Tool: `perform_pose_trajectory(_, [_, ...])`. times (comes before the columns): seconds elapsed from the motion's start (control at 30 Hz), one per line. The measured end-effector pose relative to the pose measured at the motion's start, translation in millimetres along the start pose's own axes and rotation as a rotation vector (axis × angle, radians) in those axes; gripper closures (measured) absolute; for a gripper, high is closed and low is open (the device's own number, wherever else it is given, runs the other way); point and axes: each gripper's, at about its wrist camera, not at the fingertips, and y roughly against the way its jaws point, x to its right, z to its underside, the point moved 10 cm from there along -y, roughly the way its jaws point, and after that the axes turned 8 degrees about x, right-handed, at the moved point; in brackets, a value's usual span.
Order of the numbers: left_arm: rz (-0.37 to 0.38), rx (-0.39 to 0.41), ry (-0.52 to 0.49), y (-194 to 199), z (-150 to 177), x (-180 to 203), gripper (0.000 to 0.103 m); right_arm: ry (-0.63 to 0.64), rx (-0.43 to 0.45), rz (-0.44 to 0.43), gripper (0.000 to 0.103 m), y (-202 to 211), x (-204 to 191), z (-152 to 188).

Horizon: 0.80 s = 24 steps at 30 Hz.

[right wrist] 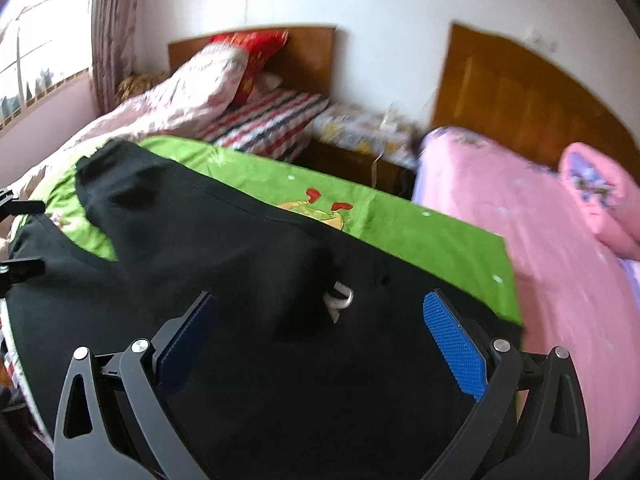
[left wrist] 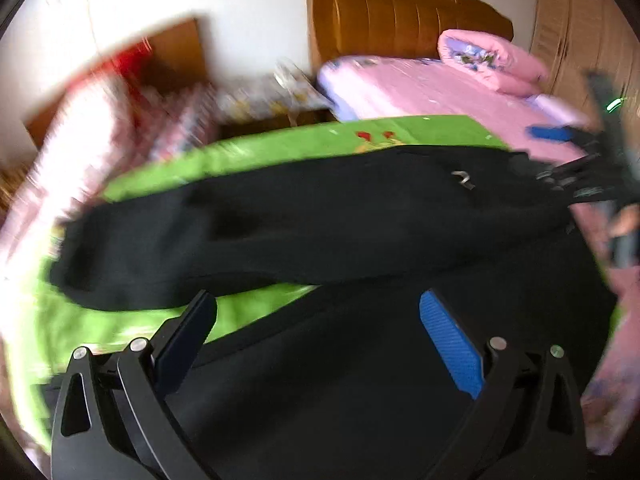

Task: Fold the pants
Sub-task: 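Grasp the pants' waistband corners with both grippers and lift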

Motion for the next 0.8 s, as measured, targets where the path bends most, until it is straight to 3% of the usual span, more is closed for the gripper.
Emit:
perform_pose_trajectory(0.07, [0.022,-0.039,0.099,-23,-11,-14,0.002,0.028,-0.064,-0.050,0.004,-40,7,0])
perform_pose_trajectory(0.2, [0.042,-0.035,0.214,-49,-37,-34,0.002,0.028,-0.164,-0.130,0.005,-96,18,4])
perform_pose_trajectory(0.33, [0.182,-0.142,0.356,-79,-52,-32,0.002,0.039,-0.244,-0.204,0.005,-132,29,6])
perform_pose_trajectory(0.47, [0.285,-0.214,0.435,-106,-63,-20,0.003,0.051,-0.310,-0.280,0.008,-143,28,18])
perform_pose_trajectory(0.53, [0.340,-0.236,0.485,-119,-71,-12,0.006,0.051,-0.301,-0.307,0.018,-136,28,17])
perform_pose_trajectory(0.6, [0.372,-0.258,0.513,-131,-76,-5,0.010,0.063,-0.274,-0.330,0.048,-123,24,15])
perform_pose_trajectory(0.63, [0.387,-0.267,0.533,-139,-80,-1,0.010,0.082,-0.260,-0.318,0.054,-116,22,14])
perform_pose_trajectory(0.73, [0.395,-0.287,0.609,-162,-87,5,0.010,0.195,-0.194,-0.200,0.087,-95,16,10])
perform_pose_trajectory(0.8, [0.405,-0.295,0.656,-173,-90,6,0.010,0.237,-0.111,-0.110,0.092,-73,10,2])
